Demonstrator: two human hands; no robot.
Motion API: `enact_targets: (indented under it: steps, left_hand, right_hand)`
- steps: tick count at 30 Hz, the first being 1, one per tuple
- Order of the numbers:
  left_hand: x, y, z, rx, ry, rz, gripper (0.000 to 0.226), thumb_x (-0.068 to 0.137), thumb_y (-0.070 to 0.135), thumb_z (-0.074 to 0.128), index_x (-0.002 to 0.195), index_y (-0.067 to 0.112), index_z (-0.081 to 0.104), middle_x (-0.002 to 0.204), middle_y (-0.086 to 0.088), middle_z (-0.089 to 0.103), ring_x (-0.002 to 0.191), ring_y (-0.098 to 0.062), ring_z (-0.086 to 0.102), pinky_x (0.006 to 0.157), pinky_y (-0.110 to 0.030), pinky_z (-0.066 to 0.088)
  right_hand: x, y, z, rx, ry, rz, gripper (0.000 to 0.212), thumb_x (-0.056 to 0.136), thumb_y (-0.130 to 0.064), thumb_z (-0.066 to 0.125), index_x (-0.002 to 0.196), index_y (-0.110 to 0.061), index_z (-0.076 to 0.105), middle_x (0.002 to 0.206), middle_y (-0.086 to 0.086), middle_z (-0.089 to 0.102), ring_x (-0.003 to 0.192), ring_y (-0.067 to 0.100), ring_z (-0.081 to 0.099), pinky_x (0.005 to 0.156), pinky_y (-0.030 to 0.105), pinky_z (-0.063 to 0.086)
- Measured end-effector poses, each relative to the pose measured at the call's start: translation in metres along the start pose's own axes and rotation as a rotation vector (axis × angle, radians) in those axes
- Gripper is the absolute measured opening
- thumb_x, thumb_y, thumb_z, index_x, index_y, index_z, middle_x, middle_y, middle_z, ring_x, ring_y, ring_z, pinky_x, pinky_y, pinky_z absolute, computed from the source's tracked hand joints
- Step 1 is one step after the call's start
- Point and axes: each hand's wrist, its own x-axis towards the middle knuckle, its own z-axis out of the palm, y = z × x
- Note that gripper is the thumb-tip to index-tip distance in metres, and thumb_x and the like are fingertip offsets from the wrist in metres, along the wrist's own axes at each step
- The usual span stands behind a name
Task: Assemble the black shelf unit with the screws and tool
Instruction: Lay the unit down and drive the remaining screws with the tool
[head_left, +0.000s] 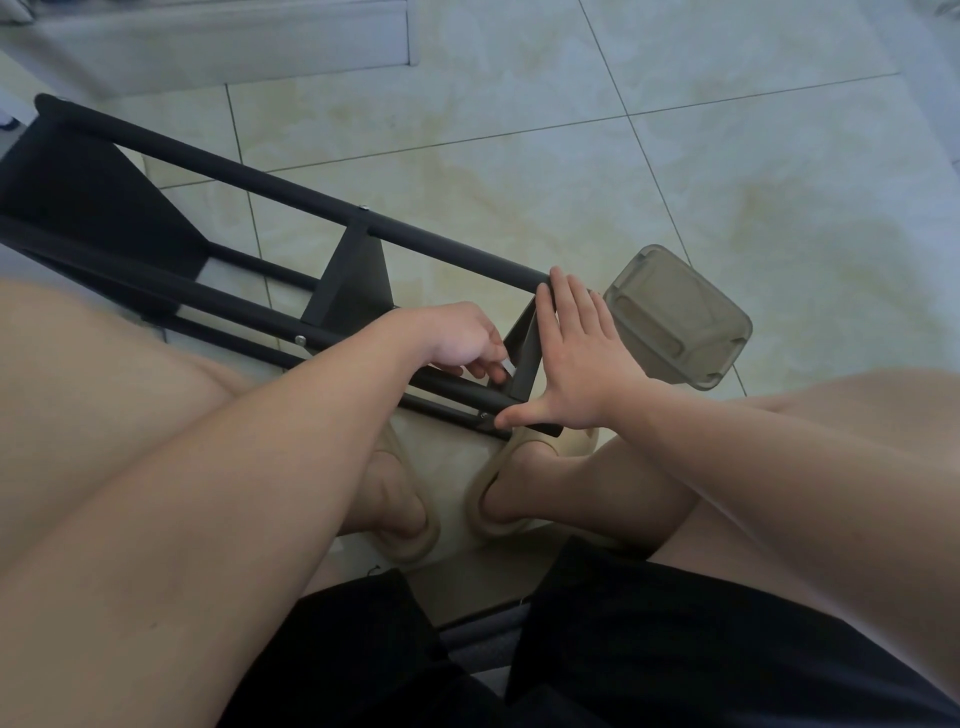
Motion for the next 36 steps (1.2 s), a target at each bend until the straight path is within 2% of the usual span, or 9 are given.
enact_targets:
  steps: [11,14,17,22,26,30,32,36]
  left_hand:
    - [-0.006,0.0,0.0,0.126,-0.024,0.029,0.023,0.103,0.02,0.052,0.085,0.022,0.067,0.072,0.017,0.075,0.087,-0.011,0.067,0.075,-0.027,0.044]
    - [-0.006,-0.001,-0.001,0.169,-0.035,0.031,0.023,0.101,0.019,0.054,0.084,0.023,0.068,0.077,0.016,0.076,0.095,-0.015,0.068,0.086,-0.03,0.045]
    - [-0.005,-0.003,-0.001,0.254,-0.034,0.038,0.02,0.1,0.022,0.056,0.087,0.024,0.069,0.092,0.01,0.076,0.104,-0.02,0.067,0.098,-0.036,0.046]
    - [-0.005,-0.002,-0.002,0.394,-0.025,0.032,0.013,0.099,0.024,0.057,0.092,0.028,0.067,0.084,0.015,0.059,0.084,-0.012,0.055,0.085,-0.033,0.041]
    - [-0.005,-0.002,-0.002,0.441,-0.06,0.032,0.009,0.099,0.024,0.057,0.096,0.027,0.066,0.084,0.017,0.057,0.082,-0.01,0.052,0.085,-0.032,0.039]
    - [-0.006,-0.002,-0.003,0.475,-0.036,0.061,0.011,0.099,0.026,0.058,0.097,0.028,0.069,0.086,0.017,0.061,0.087,-0.012,0.056,0.086,-0.033,0.043]
    - [-0.008,-0.003,-0.007,0.442,0.012,0.084,0.012,0.097,0.025,0.062,0.09,0.028,0.071,0.084,0.012,0.068,0.085,-0.014,0.061,0.086,-0.033,0.048]
    - [-0.008,0.001,-0.012,0.415,0.04,0.112,0.01,0.091,0.021,0.069,0.087,0.03,0.072,0.084,0.009,0.074,0.084,-0.01,0.068,0.079,-0.029,0.051]
  right_hand:
    - [0.0,0.0,0.0,-0.002,0.0,-0.002,0.16,0.045,-0.107,0.025,0.157,0.0,-0.016,0.163,0.02,-0.026,0.152,0.034,-0.025,0.125,0.05,-0.01]
    - [0.001,0.0,0.001,-0.002,-0.001,-0.005,0.16,0.045,-0.107,0.025,0.157,0.0,-0.016,0.163,0.02,-0.027,0.152,0.034,-0.026,0.125,0.05,-0.01]
    - [0.001,0.0,0.002,-0.004,0.002,-0.005,0.16,0.045,-0.108,0.023,0.157,0.0,-0.015,0.164,0.02,-0.026,0.152,0.034,-0.025,0.125,0.05,-0.01]
    - [0.001,0.0,0.002,-0.01,-0.001,0.0,0.161,0.043,-0.108,0.02,0.157,0.0,-0.016,0.164,0.02,-0.026,0.152,0.034,-0.025,0.125,0.051,-0.008]
    - [0.001,0.0,0.003,-0.011,0.005,0.001,0.161,0.042,-0.108,0.019,0.157,0.0,-0.015,0.164,0.021,-0.025,0.152,0.035,-0.024,0.125,0.051,-0.007]
    - [0.002,0.001,0.003,-0.014,0.006,0.003,0.161,0.043,-0.109,0.02,0.157,0.0,-0.015,0.164,0.021,-0.025,0.152,0.035,-0.024,0.125,0.052,-0.006]
    - [0.002,0.001,0.004,-0.015,0.006,0.004,0.161,0.043,-0.109,0.019,0.157,0.0,-0.014,0.164,0.021,-0.025,0.152,0.035,-0.023,0.125,0.052,-0.005]
    - [0.002,0.001,0.004,-0.011,0.008,0.002,0.161,0.043,-0.109,0.02,0.157,0.0,-0.014,0.164,0.021,-0.025,0.152,0.035,-0.023,0.125,0.052,-0.006]
